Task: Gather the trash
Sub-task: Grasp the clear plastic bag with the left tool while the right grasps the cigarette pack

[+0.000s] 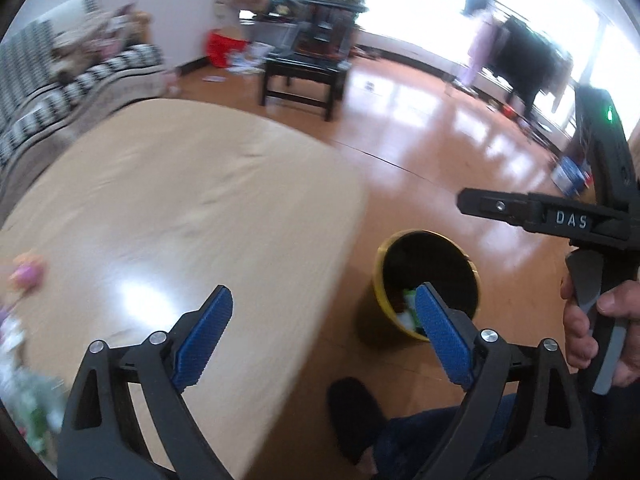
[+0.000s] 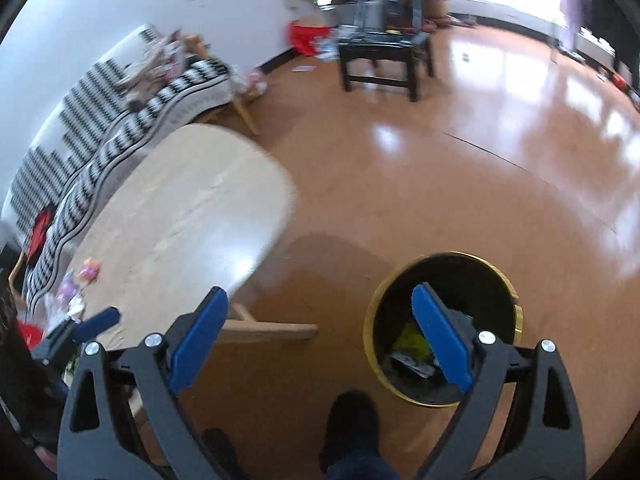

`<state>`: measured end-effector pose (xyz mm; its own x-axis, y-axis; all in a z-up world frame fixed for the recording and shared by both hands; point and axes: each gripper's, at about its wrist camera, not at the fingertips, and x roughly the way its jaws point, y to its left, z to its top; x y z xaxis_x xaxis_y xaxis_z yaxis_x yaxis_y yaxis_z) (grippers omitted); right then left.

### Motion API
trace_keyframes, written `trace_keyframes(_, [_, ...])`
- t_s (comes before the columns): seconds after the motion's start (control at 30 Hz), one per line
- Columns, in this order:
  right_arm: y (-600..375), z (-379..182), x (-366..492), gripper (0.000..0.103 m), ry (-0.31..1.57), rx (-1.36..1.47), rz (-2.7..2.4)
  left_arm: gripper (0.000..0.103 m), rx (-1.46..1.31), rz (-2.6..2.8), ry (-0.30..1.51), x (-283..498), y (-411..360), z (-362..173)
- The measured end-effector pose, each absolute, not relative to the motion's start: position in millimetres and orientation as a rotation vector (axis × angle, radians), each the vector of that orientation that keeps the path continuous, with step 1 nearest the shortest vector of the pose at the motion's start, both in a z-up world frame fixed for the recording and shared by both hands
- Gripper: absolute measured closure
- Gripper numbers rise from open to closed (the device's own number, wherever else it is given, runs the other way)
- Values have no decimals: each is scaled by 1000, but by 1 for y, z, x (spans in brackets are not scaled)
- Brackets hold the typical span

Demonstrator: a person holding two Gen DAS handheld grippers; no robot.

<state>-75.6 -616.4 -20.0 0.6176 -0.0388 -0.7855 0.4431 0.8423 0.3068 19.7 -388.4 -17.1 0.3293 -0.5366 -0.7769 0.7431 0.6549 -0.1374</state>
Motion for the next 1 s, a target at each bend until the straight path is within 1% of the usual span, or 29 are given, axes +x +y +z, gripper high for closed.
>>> trace_keyframes(0.13, [-552, -4, -41, 13, 874, 430, -154, 12, 168, -702, 878, 42, -294, 9])
trace_keyframes(0.33, [-437, 9, -1, 13, 893, 244, 56, 11, 85, -477, 818, 56, -150, 31])
trace_keyframes(0.53, [-340, 6, 26, 11, 911, 123, 256, 11, 6, -264, 824, 59, -22, 21])
trace_keyframes(0.63, [-296, -4, 41, 11, 933, 37, 345, 11, -27, -249, 854, 66, 11, 13])
trace_keyframes(0.77, [-250, -25, 58, 11, 947, -181, 398, 11, 7, -243, 879, 74, 31, -6])
trace_keyframes(0.87, [-238, -43, 61, 11, 956, -305, 443, 11, 40, -272, 898, 90, 37, -18])
trace_keyframes(1.0, [-243, -71, 70, 11, 1021, -331, 468, 11, 86, -314, 919, 108, 27, -30])
